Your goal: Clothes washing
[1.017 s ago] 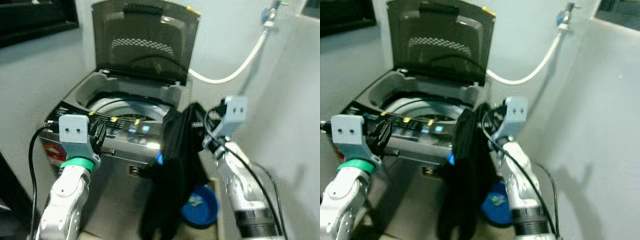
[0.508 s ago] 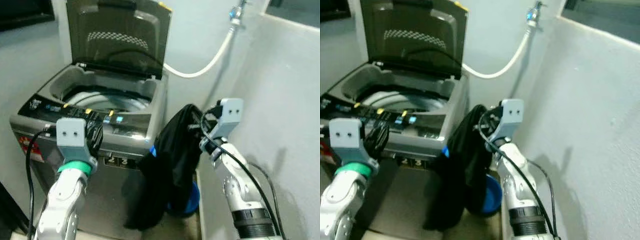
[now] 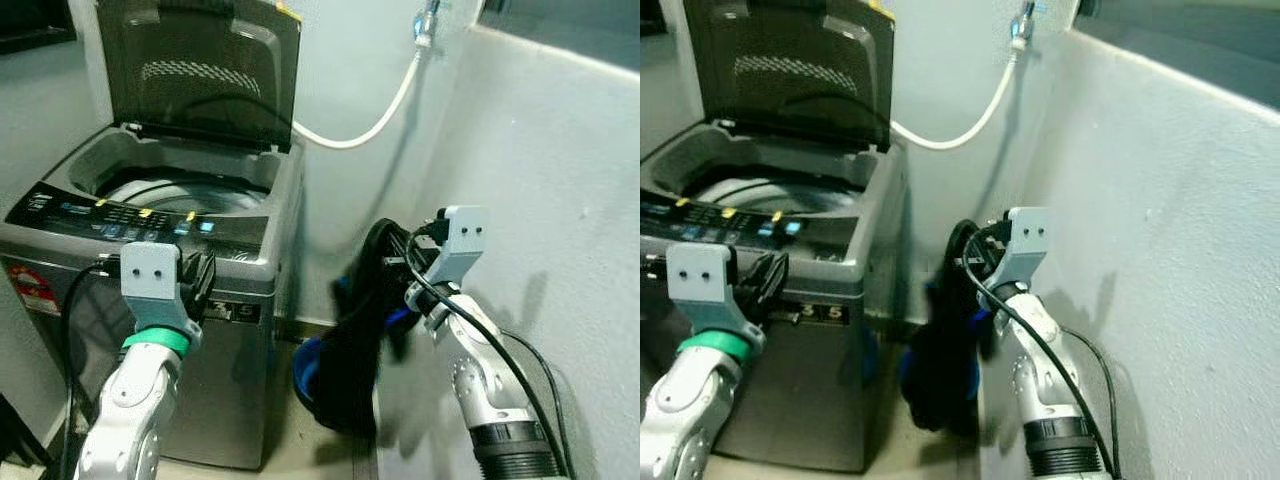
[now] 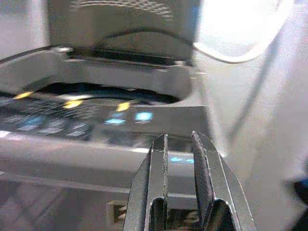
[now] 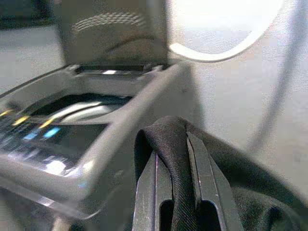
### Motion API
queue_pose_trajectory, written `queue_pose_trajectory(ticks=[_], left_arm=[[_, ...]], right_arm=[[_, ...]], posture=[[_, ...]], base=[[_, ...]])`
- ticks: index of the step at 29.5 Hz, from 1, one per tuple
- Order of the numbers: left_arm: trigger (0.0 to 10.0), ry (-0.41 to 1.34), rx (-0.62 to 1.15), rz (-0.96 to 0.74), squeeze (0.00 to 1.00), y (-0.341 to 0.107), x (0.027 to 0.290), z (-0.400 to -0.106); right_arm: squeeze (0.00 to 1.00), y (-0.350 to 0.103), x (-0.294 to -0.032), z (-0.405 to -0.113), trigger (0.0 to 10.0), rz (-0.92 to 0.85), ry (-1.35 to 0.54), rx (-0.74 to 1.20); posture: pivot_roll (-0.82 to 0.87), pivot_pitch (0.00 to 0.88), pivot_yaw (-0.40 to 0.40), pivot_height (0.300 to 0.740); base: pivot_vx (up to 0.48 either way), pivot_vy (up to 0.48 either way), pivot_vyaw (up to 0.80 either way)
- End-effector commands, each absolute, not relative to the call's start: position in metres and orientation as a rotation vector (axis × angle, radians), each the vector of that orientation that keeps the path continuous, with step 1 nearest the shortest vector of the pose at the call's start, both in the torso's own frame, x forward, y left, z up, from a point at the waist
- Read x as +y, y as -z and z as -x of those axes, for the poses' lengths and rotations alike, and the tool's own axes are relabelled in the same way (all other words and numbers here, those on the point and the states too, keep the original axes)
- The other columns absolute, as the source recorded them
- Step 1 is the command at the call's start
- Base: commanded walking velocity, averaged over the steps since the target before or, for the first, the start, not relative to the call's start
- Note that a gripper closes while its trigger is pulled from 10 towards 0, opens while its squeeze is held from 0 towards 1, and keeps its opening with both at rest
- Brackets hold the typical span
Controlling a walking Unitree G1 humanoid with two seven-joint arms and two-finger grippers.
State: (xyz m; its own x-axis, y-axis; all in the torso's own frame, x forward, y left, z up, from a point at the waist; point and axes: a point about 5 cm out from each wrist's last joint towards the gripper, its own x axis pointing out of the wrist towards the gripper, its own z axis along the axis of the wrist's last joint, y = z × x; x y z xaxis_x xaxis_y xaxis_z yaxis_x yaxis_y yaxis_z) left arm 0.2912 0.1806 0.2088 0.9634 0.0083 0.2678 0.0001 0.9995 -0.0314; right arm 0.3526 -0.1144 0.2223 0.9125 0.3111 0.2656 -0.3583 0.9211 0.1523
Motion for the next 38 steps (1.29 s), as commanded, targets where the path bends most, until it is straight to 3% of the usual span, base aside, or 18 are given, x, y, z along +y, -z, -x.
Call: queue_pose_trajectory(ticks=[1,17,38], left_arm=[[10.0,0.000,-0.267,0.034,0.00,-0.207,0.181,-0.290],[10.0,-0.010,-0.235,0.016,0.00,-0.201,0.181,-0.289],[10.0,0.070,-0.283,0.005,0.00,-0.224,0.186,-0.298]], right_arm=[[0.00,-0.228,-0.115,-0.352,10.0,-0.196,-0.346,-0.262],[0.00,-0.217,-0.111,-0.350,10.0,-0.185,-0.361,-0.224],[0.00,-0.224,-0.116,-0.348,10.0,-0.276,-0.255,-0.297]], posture=[[0.05,0.024,-0.098,0.740],[0.04,0.026,-0.096,0.740],[0.10,0.022,0.011,0.740]], base=[[0.000,0.000,0.00],[0.000,0.000,0.00],[0.000,0.000,0.00]])
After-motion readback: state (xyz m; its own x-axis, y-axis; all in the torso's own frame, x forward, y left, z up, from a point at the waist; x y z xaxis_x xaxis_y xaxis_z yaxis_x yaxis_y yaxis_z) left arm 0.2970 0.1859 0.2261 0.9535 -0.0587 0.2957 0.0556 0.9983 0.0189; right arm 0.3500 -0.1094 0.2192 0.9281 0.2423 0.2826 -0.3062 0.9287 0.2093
